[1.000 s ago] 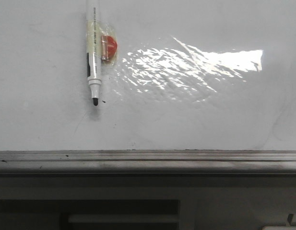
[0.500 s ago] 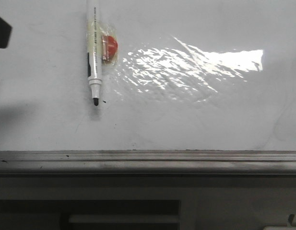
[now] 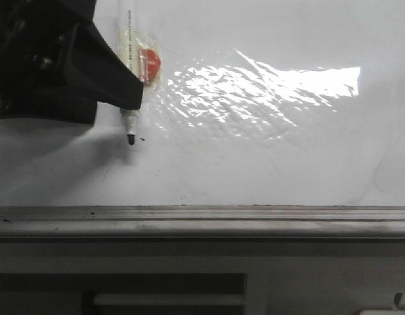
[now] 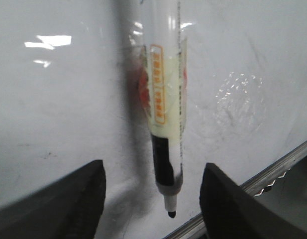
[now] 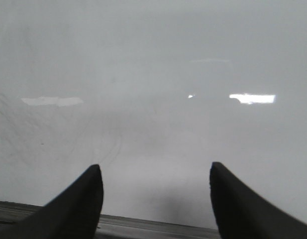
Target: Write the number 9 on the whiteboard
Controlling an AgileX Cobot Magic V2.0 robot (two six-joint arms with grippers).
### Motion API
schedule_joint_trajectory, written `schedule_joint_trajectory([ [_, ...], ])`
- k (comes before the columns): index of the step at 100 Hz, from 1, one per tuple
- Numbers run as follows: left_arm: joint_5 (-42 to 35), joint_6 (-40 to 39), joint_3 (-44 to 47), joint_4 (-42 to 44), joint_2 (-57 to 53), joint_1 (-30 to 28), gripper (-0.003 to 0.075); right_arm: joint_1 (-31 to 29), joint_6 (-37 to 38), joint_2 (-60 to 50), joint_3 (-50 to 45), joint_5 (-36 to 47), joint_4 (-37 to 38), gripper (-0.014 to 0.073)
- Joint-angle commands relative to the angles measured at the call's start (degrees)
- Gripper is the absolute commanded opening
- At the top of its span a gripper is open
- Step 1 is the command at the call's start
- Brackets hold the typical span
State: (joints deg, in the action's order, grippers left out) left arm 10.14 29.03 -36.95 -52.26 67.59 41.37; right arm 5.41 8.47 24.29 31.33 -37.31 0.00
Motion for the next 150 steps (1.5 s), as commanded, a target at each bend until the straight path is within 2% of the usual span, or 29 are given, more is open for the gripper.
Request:
schedule_joint_trajectory([
  [1, -5.69, 0.15, -1.59, -1.14, 1.22, 0.04, 0.0363, -0.21, -0.51, 0.87, 2.22, 4.61, 0.61, 0.0407],
  [9, -5.8, 0.15, -1.59, -1.14, 1.78, 0.04, 0.0251, -0.21, -0.51, 0.87, 2.22, 4.68, 0.47, 0.0407],
  [21, -3.5, 0.4, -2.22, -0.88, 1.37, 0.04, -0.0015, -0.21, -2.95, 0.87, 2.6, 5.42, -2.07, 0.0407],
  [25, -1.89, 1.38, -2.92, 0.13, 0.84, 0.04, -0.0019, -0.21, -6.97, 0.87, 3.28, 5.32, -5.48, 0.0407],
  [32, 3.01, 6.43, -4.95, 3.2, -0.35, 0.57, -0.002, -0.21, -19.42, 1.3, 4.71, 4.31, -14.73, 0.0407],
  [50, 21.12, 30.81, -11.3, 11.62, -2.64, 3.67, -0.002, -0.09, -58.68, 6.34, 9.15, -6.83, -45.41, 0.0406],
  [58, 24.02, 38.44, -12.13, 13.44, -2.76, 5.1, -0.002, 1.44, -68.16, 9.11, 9.54, -8.78, -56.86, 0.0407],
  [66, 24.05, 42.11, -12.16, 13.72, -2.76, 5.85, -0.002, 3.98, -76.7, 12.18, 9.54, -9.97, -62.15, 0.0407],
  [80, 24.05, 42.39, -12.25, 13.72, -2.76, 5.99, -0.002, 11.14, -82.71, 16.16, 9.59, -8.79, -62.29, 0.0407],
  [94, 24.15, 42.39, -12.25, 13.72, -2.76, 5.99, -0.002, 18.51, -87.1, 19.83, 9.89, -3.8, -62.29, 0.0407],
  [119, 25.77, 42.39, -12.25, 13.72, -2.76, 5.99, -0.002, 31.02, -87.48, 28.52, 12.87, 9.66, -62.29, 0.0408],
  [134, 25.91, 42.39, -12.25, 13.72, -2.76, 5.99, -0.002, 35.03, -87.48, 33.24, 14.49, 13.48, -62.29, 0.0408],
  [150, 25.91, 42.39, -12.25, 13.85, -2.76, 5.99, -0.002, 35.72, -87.48, 35.86, 14.71, 13.82, -62.29, 0.04],
])
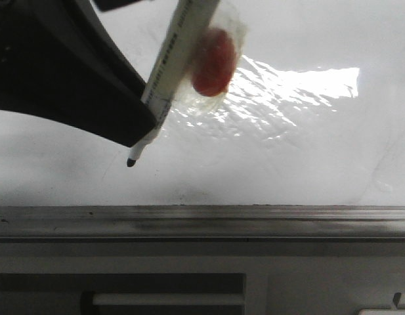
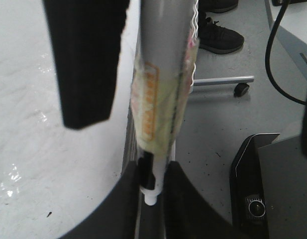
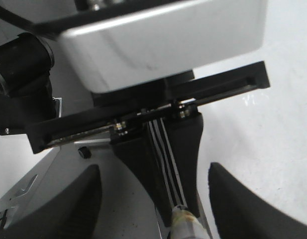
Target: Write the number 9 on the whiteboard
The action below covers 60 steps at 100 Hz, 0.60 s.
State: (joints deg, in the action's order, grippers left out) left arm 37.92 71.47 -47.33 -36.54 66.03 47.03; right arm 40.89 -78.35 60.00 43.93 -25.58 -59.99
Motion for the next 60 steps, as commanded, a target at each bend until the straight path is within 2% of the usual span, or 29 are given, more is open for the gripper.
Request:
schedule_joint_trajectory([
  [1, -1.87, -0.05, -1.87, -1.87, -1.19, 0.33, -0.002, 0.24, -0.65, 0.16, 2.11, 2.09, -2.3, 0.0397],
  [21, -1.49, -0.05, -1.87, -0.53, -1.19, 0.33, -0.002, 0.24, -0.65, 0.39, 2.11, 2.32, -0.32, 0.026],
  [39, -0.48, -0.05, -1.87, 0.0, -1.19, 0.33, -0.002, 0.24, -0.65, 0.39, 2.0, 2.32, -0.19, 0.0259],
  [60, 0.6, -0.05, -1.87, 1.32, -1.85, 0.33, -0.002, 0.14, -0.65, 0.39, 2.0, 1.97, 4.22, 0.0264],
])
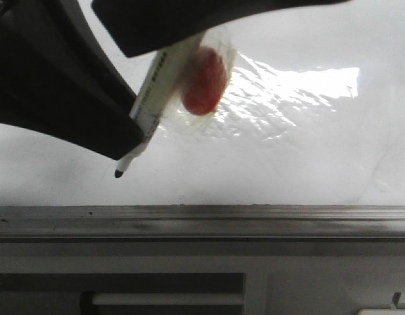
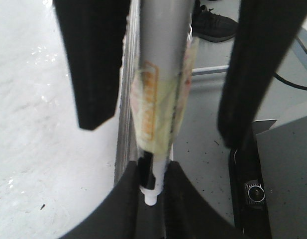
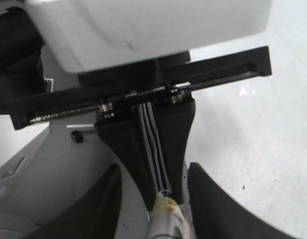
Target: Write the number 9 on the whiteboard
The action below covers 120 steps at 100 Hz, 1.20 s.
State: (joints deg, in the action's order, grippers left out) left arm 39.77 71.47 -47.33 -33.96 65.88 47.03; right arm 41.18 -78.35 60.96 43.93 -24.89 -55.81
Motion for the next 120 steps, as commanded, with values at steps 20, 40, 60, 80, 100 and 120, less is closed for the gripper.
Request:
schedule_joint_trajectory([
  [20, -1.13, -0.05, -1.87, -1.14, -2.46, 0.33, -0.002, -0.15, -0.65, -0.58, 2.0, 2.77, 2.5, 0.0264],
  [40, -0.26, -0.05, -1.87, -1.14, -2.46, 0.33, -0.002, -0.15, -0.65, -0.45, 2.0, 3.02, 2.5, 0.0263],
  [60, -0.26, -0.05, -1.87, -1.14, -2.46, 0.33, -0.002, -0.15, -0.65, -0.22, 2.0, 0.46, 2.5, 0.012],
  [80, -3.54, -2.26, -2.0, -1.36, -2.81, 0.33, -0.0014, -0.15, -0.65, 0.36, 2.0, -1.15, 2.5, -0.0067],
  [100, -7.82, -5.26, -2.0, -1.54, -7.65, -0.85, 0.0249, -0.75, 0.24, 0.36, 4.29, -1.82, 5.38, -0.0067],
  [120, -5.16, -13.26, -2.0, -0.81, -16.55, -5.97, 0.0459, -3.28, 24.15, 0.82, 17.03, -15.3, 29.31, -0.0067],
])
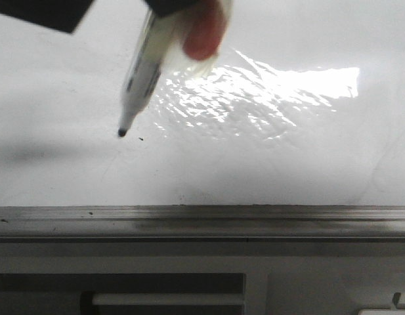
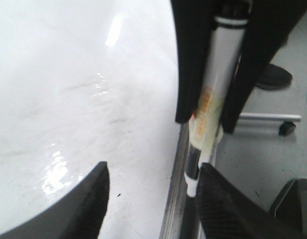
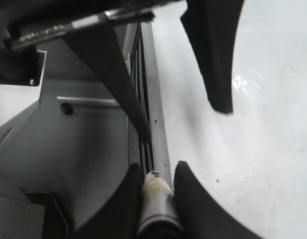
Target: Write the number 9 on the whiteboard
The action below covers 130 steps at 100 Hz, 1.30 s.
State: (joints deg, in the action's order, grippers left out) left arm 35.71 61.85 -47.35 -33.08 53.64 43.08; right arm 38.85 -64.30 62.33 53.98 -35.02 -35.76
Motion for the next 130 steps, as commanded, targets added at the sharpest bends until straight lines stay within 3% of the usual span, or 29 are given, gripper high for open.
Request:
schedule_joint_trajectory([
  [1, -0.75, -3.85, -1.97, -1.71, -4.58, -2.24, 0.0459, -0.95, 11.05, -0.51, 8.15, -7.05, 10.28, -0.0067],
  [10, -0.21, -6.94, -1.24, -1.58, -8.63, -5.44, 0.0438, -1.09, 21.92, 0.62, 15.13, -18.13, 20.54, -0.0064],
  [19, -1.62, -9.46, 0.58, -1.58, -12.6, -8.77, 0.0373, -1.09, 28.81, 0.04, 18.12, -20.68, 25.06, -0.004],
  [40, -9.7, -19.75, 7.23, -1.58, -20.52, -16.19, 0.0214, -1.09, 33.69, -8.95, 8.89, -2.04, 29.55, -0.0037],
  [53, -12.28, -23.2, 9.78, -3.5, -23.71, -18.82, 0.0171, -1.09, 41.1, -15.26, -5.04, 15.49, 37.78, -0.0037],
  [64, -12.37, -23.31, 10.97, -5.84, -24.52, -19.51, 0.0155, -1.09, 42.0, -17.43, -14.76, 33.01, 40.25, -0.0038],
  [69, -12.37, -23.31, 11.2, -6.28, -24.52, -19.51, 0.0153, -1.19, 41.89, -17.16, -16.54, 36.89, 40.25, -0.004],
  [90, -12.5, -23.31, 11.2, -7.6, -24.52, -19.51, 0.0149, -4.53, 41.9, -11.24, -16.66, 40.93, 40.37, -0.004],
  [112, -12.5, -23.31, 11.2, -7.6, -24.52, -19.51, -0.0021, -8.31, 41.9, -7.88, -16.66, 41.31, 40.27, -0.004],
  [130, -12.5, -23.31, 11.4, -7.6, -24.52, -19.51, -0.002, -8.7, 41.9, -6.29, -16.66, 40.12, 40.27, -0.004],
])
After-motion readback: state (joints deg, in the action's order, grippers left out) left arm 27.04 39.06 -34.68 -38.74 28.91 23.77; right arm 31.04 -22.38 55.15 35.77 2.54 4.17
